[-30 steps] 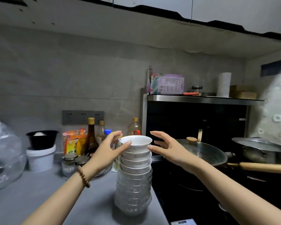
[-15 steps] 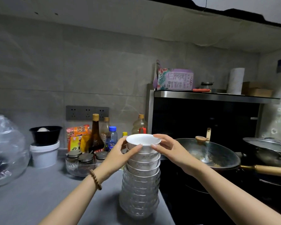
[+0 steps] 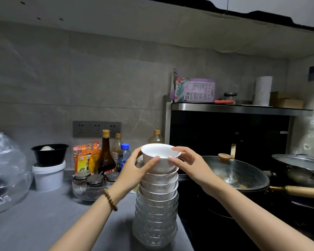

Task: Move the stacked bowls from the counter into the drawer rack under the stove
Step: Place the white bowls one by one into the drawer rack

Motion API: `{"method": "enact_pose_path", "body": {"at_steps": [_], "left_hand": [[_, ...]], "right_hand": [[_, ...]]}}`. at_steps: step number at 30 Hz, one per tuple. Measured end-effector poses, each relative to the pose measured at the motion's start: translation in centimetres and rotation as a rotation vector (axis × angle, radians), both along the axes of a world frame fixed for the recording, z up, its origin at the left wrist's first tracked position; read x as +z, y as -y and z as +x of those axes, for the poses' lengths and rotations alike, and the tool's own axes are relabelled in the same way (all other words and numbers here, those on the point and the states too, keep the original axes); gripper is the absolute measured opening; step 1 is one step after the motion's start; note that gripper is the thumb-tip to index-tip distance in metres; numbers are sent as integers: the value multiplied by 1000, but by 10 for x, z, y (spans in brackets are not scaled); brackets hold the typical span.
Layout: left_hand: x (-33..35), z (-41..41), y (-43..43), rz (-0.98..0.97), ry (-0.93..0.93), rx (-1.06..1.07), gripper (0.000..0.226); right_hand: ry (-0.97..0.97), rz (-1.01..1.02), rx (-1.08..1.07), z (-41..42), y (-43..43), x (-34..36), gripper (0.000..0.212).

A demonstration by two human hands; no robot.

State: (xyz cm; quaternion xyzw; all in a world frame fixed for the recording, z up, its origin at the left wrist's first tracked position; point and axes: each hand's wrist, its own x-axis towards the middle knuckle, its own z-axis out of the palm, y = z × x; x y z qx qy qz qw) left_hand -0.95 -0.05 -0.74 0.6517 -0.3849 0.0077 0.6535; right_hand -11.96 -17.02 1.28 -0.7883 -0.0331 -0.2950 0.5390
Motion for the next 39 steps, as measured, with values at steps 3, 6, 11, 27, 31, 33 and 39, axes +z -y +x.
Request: {"method": "enact_pose_path", "body": {"at_steps": [3, 6, 11, 27, 31, 33, 39], "left_hand": [[13, -15, 5, -67, 53, 21, 76], [28, -39, 16, -165, 104, -23, 66], [40, -85, 50, -281, 92, -214, 64], [-95, -244, 219, 121, -490, -708, 75], [-153, -269, 246, 275, -534, -788, 63], [-184, -275, 255, 352, -585, -818, 57], [-284, -275, 276, 581, -842, -741, 82]], "right_hand": [[66, 20, 14, -9, 1, 11, 44], [162, 38, 30, -28, 0, 23, 29], [178, 120, 4, -80, 17, 32, 41], [-190, 156, -405, -282, 155, -98, 69], [-335, 152, -448, -322, 179, -151, 44], [-400, 165, -439, -333, 186, -180, 34], [-611, 314, -421, -336, 209, -267, 24]]}}
